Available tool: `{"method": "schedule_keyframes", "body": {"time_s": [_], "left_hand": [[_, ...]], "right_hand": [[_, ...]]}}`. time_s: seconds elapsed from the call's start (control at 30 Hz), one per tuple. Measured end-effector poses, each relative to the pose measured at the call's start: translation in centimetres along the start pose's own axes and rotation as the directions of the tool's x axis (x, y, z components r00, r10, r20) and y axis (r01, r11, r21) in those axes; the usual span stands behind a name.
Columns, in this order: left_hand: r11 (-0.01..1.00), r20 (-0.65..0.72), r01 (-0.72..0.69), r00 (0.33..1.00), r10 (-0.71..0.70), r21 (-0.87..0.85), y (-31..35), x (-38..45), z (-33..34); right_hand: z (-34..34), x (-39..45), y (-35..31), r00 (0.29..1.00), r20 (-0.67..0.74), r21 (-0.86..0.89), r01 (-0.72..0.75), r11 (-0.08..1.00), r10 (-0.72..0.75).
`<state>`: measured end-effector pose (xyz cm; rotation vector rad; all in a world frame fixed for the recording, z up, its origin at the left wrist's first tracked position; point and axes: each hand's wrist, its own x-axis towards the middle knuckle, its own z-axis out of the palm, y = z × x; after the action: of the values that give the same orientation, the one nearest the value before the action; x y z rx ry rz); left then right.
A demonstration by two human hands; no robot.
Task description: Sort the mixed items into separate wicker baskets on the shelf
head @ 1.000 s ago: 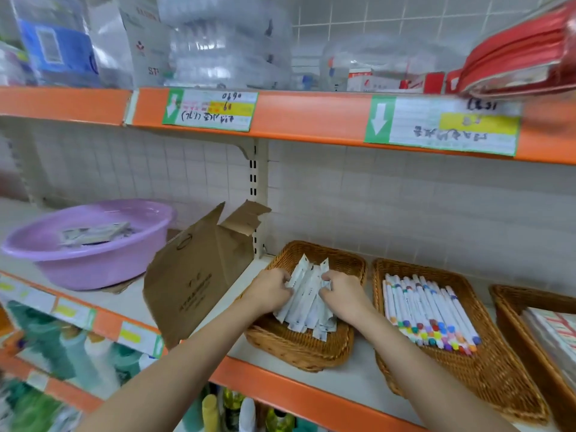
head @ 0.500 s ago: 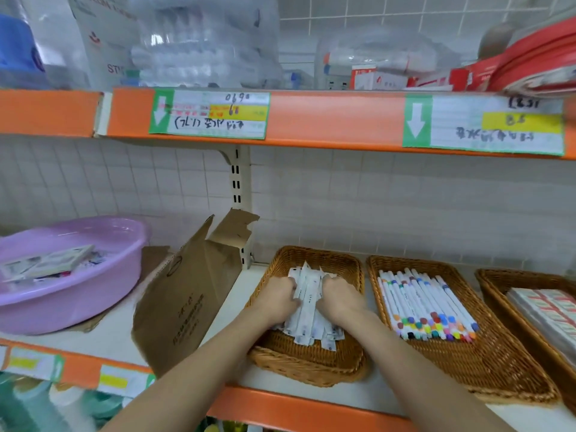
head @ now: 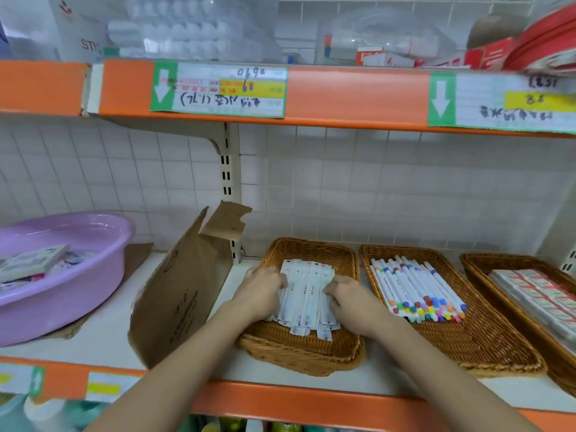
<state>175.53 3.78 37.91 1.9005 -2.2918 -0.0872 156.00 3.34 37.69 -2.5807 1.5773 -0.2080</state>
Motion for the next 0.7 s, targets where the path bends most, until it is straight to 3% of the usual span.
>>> {"method": "schedule_keyframes", "body": {"time_s": [0.13, 0.3, 0.47, 0.57, 0.7], "left_hand": [[0.976, -0.052, 0.082, 0.994, -0.094, -0.202, 0.2, -0.1, 0.1], [0.981, -0.058, 0.12, 0.99, -0.13, -0.151, 2.1, -0.5, 0.6], [1.0, 0.053, -0.007, 0.999, 0.008, -0.01, 2.6, -0.7, 0.1], [0.995, 0.168, -0.093, 0.982, 0.089, 0.018, 2.5, -0.3, -0.2], [0.985, 0.217, -0.166, 0.964, 0.151, 0.053, 2.5, -0.2, -0.3]], "right_hand": [[-0.2, 0.9, 1.2, 0.999, 0.039, -0.031, 0.018, 0.999, -0.017], [-1.1, 1.4, 2.7, 0.993, 0.094, -0.091, 0.081, 0.993, -0.072], [-1.5, 1.1, 2.4, 0.988, 0.135, -0.122, 0.091, 0.988, -0.074], [-1.5, 0.7, 1.7, 0.983, 0.174, -0.147, 0.079, 0.986, -0.053], [-0.7, -0.1, 1.1, 0.984, 0.161, -0.113, 0.1, 0.989, -0.081]]}}
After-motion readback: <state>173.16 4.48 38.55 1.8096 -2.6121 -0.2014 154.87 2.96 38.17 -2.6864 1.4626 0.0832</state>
